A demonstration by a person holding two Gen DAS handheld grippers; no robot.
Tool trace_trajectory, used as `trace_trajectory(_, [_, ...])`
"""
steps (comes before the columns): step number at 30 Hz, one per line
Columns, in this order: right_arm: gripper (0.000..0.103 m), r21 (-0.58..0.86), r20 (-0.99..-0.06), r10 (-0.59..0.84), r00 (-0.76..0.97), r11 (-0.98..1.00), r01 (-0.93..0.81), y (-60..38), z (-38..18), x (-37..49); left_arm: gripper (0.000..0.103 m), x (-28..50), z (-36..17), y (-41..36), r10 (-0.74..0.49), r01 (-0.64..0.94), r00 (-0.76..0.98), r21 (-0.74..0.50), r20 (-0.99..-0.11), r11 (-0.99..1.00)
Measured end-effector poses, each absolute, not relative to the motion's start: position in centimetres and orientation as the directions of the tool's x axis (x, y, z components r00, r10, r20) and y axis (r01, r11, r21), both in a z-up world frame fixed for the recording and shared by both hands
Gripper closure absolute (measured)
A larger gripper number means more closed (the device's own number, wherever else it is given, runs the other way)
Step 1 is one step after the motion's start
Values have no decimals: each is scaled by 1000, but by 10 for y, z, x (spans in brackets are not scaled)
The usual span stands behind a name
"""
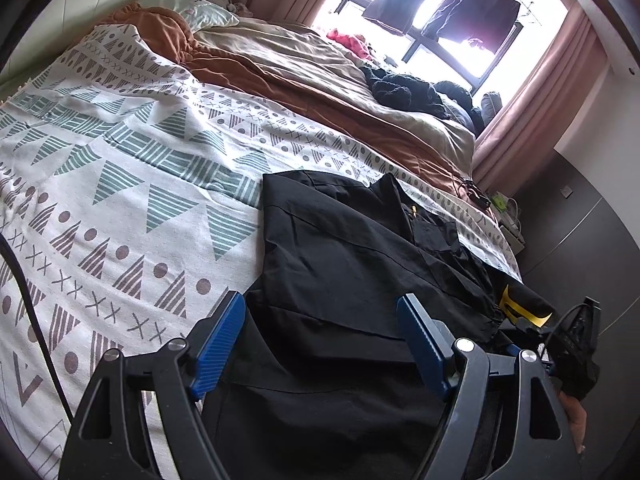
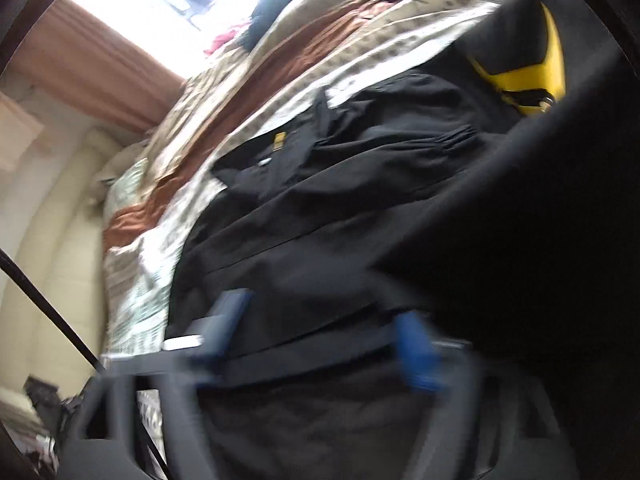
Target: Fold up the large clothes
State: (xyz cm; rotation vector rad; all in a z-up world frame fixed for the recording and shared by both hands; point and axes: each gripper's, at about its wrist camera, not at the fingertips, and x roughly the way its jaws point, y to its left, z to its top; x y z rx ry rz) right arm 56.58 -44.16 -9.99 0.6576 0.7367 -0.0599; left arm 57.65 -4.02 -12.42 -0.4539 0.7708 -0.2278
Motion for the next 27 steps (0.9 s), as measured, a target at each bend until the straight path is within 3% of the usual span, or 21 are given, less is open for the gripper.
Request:
trace_trajectory(6, [17,500,-660,108,744,802,326,-439,-86,513,23,573,-120,-45,-381,58,698,-482,-607,874])
trace_trajectory(18, [19,460,-562,-253,788,695,552,-482,-74,468,21,570,-117,-56,-356,75,702,-434,-616,898])
trace_trajectory(20, [42,453,-552,-276,786,693,561,-481,-78,479,21,571,-118,-53,-350,68,701,-429,-622,901])
trace_trajectory(21, [66,456,-552,-275,788,692,560,-481,-79,482,21,571,-119,-50,-346,62,702,-431,-622,900])
trace_trajectory(22, [76,461,-551,-270,790,690,557,-480,-80,486,21,572,-119,-49,-346,57,703,-435,-622,899])
trace_trajectory(24, [87,468,-520,-275,809,700,539,-473,-80,489,21,573,-120,-42,-346,42,704,-450,-620,892])
trace_trajectory(27, [92,459,-477,-264,838,738,494,-458,-77,502,21,574,-123,-35,-349,22,703,-472,-620,882])
